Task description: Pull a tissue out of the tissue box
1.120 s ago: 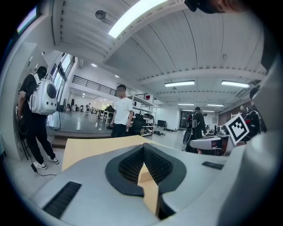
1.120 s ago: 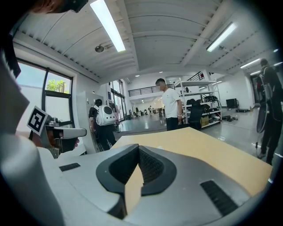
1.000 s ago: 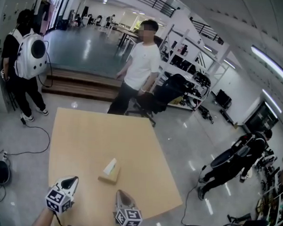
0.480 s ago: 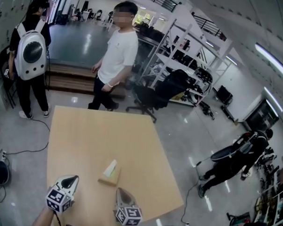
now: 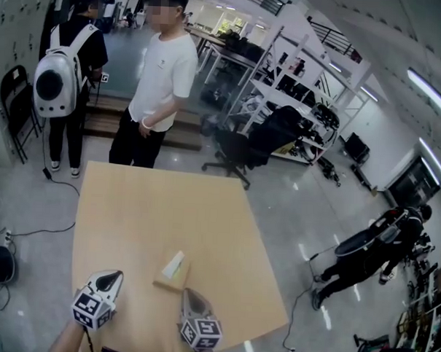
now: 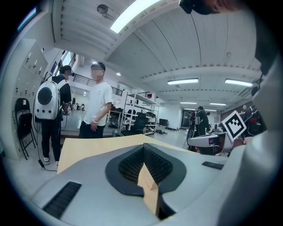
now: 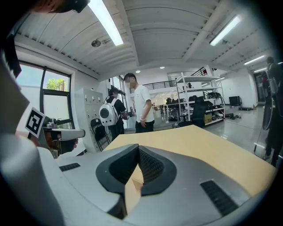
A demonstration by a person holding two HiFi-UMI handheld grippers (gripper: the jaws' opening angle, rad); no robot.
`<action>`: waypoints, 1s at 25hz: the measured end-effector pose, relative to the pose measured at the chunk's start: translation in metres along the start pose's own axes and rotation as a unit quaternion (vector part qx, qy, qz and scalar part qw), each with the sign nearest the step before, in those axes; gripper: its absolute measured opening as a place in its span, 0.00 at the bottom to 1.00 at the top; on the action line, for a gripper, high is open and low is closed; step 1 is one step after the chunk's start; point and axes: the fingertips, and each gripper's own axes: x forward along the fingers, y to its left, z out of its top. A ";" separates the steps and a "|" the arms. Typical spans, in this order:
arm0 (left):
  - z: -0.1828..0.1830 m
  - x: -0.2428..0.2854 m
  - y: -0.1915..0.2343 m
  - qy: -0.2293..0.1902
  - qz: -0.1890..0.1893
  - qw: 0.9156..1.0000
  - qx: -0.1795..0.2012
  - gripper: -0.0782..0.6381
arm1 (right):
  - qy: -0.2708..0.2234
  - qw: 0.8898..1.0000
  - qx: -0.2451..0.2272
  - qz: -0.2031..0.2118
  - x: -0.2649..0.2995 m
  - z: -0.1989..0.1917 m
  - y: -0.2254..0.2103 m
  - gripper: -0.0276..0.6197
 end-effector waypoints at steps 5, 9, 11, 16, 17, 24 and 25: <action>-0.018 0.018 0.012 0.008 0.017 1.000 -0.002 0.12 | 0.011 1.000 0.006 0.010 0.020 -0.007 -0.011 0.06; -0.027 0.030 0.022 0.015 0.026 0.999 -0.013 0.12 | 0.025 0.999 0.013 0.018 0.037 -0.017 -0.018 0.06; -0.035 0.033 0.026 0.025 0.029 0.999 -0.018 0.12 | 0.033 0.999 0.017 0.021 0.044 -0.023 -0.018 0.06; -0.045 0.040 0.037 0.039 0.037 0.998 -0.031 0.12 | 0.047 0.998 0.028 0.021 0.059 -0.032 -0.021 0.06; -0.047 0.042 0.038 0.042 0.038 0.998 -0.034 0.12 | 0.051 0.998 0.030 0.021 0.062 -0.034 -0.023 0.06; -0.066 0.053 0.046 0.066 0.039 0.996 -0.050 0.12 | 0.083 0.995 0.043 0.025 0.081 -0.053 -0.026 0.06; -0.067 0.055 0.048 0.068 0.039 0.996 -0.051 0.12 | 0.087 0.995 0.044 0.027 0.084 -0.055 -0.026 0.06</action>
